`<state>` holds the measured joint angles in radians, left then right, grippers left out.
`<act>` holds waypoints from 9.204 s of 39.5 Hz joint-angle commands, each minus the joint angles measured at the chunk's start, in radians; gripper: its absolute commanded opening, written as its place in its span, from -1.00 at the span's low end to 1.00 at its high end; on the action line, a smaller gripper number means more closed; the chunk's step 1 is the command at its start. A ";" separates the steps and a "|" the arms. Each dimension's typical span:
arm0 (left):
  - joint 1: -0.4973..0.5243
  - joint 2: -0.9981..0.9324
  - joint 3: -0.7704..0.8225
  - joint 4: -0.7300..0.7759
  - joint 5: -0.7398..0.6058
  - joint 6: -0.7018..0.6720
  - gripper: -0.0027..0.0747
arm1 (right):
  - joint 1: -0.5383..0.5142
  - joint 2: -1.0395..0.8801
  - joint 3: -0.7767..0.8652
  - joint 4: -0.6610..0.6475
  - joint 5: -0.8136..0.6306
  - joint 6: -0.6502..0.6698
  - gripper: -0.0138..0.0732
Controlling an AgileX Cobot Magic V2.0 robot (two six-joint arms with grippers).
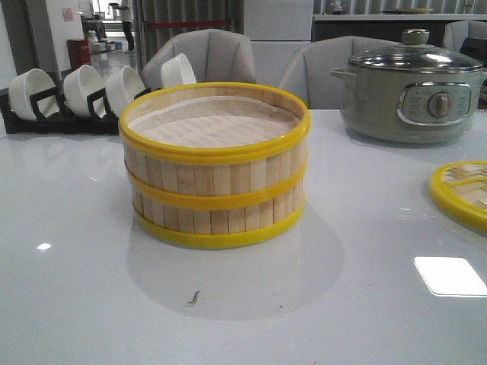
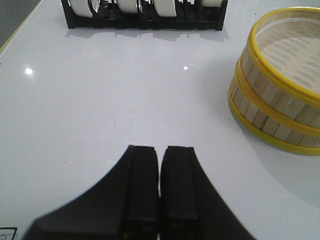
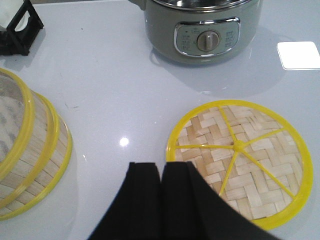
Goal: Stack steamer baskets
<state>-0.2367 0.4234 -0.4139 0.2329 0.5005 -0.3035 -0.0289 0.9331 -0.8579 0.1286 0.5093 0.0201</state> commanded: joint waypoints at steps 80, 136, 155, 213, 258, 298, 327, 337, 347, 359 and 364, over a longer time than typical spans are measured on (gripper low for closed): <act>0.000 0.006 -0.030 0.009 -0.076 -0.012 -0.71 | -0.207 0.758 -0.526 -0.092 0.200 -0.002 0.05; 0.000 0.006 -0.028 0.009 -0.076 -0.012 -0.71 | -0.182 0.969 -0.636 -0.092 0.236 -0.002 0.05; 0.000 0.006 -0.028 0.009 -0.076 -0.012 -0.71 | -0.182 0.978 -0.636 -0.092 0.254 -0.002 0.05; 0.000 0.006 -0.028 0.009 -0.076 -0.012 -0.71 | 0.278 0.906 -1.213 -0.092 0.562 -0.002 -0.60; 0.000 0.006 -0.028 0.009 -0.076 -0.012 -0.71 | 0.607 1.153 -1.439 -0.138 0.638 -0.006 -0.60; 0.000 0.006 -0.028 0.009 -0.076 -0.012 -0.71 | 0.598 1.171 -1.439 -0.142 0.646 -0.006 -0.59; 0.000 0.006 -0.028 0.009 -0.076 -0.012 -0.71 | 0.582 1.078 -1.439 -0.151 0.485 -0.006 0.20; 0.000 0.006 -0.028 0.009 -0.076 -0.012 -0.71 | 0.473 0.959 -1.408 -0.152 0.438 -0.006 0.19; 0.000 0.006 -0.028 0.009 -0.076 -0.012 -0.71 | 0.325 0.732 -1.196 -0.152 0.369 -0.006 0.02; 0.000 0.006 -0.028 0.009 -0.076 -0.012 -0.71 | 0.149 0.340 -0.709 -0.152 0.105 -0.006 0.00; 0.000 0.006 -0.028 0.009 -0.076 -0.012 -0.71 | 0.082 0.183 -0.485 -0.152 -0.026 -0.006 0.00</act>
<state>-0.2367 0.4234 -0.4132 0.2329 0.5005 -0.3098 0.0927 1.2354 -1.4383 -0.0114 0.6542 0.0201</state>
